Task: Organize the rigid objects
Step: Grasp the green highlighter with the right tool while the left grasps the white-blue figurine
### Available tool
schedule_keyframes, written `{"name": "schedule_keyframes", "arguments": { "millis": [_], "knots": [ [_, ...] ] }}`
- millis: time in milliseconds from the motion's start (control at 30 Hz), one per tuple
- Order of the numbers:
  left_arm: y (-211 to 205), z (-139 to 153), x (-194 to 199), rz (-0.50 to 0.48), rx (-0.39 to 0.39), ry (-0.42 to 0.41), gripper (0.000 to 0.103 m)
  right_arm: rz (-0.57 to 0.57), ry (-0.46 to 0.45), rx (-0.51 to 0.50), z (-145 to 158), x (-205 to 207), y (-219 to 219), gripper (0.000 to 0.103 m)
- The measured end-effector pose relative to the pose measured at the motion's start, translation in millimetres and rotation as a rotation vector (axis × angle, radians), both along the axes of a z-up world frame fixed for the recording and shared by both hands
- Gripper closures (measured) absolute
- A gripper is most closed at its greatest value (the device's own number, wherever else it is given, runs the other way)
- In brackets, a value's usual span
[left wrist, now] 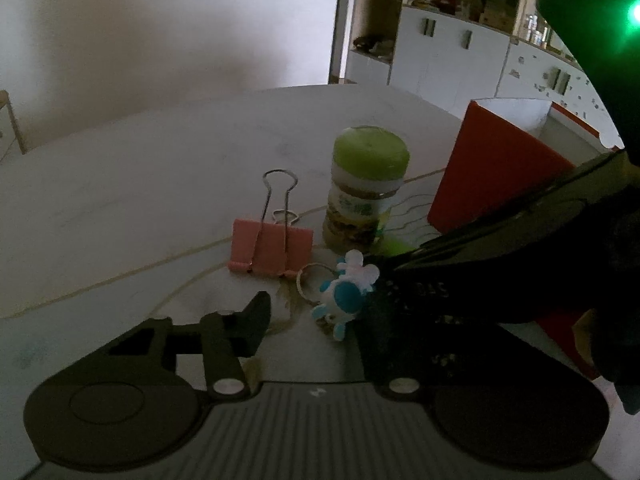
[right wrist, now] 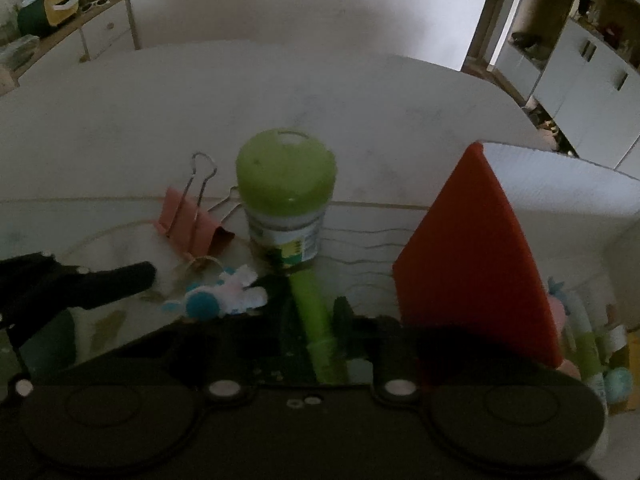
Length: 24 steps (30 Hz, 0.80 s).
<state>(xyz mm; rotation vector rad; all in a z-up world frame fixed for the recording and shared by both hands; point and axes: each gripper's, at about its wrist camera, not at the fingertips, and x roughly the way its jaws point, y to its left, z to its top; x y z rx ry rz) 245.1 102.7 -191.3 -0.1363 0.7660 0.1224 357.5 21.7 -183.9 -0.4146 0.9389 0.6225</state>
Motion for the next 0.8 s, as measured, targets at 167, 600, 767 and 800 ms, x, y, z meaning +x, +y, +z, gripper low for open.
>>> {"name": "schedule_keyframes", "arguments": {
  "millis": [167, 600, 767, 800],
  "knots": [
    [-2, 0, 4, -0.043, -0.013, 0.009, 0.071, 0.002, 0.015, 0.008, 1, 2, 1, 0.088],
    [-4, 8, 2, -0.05, -0.037, 0.021, 0.078, 0.014, 0.002, 0.047, 12, -13, -8, 0.088],
    [-3, 14, -6, -0.037, -0.057, 0.015, 0.081, 0.014, -0.005, 0.073, 23, -22, -19, 0.088],
    [-3, 16, -8, -0.034, -0.058, 0.014, 0.081, 0.012, -0.006, 0.077, 24, -21, -21, 0.088]
  ]
}}
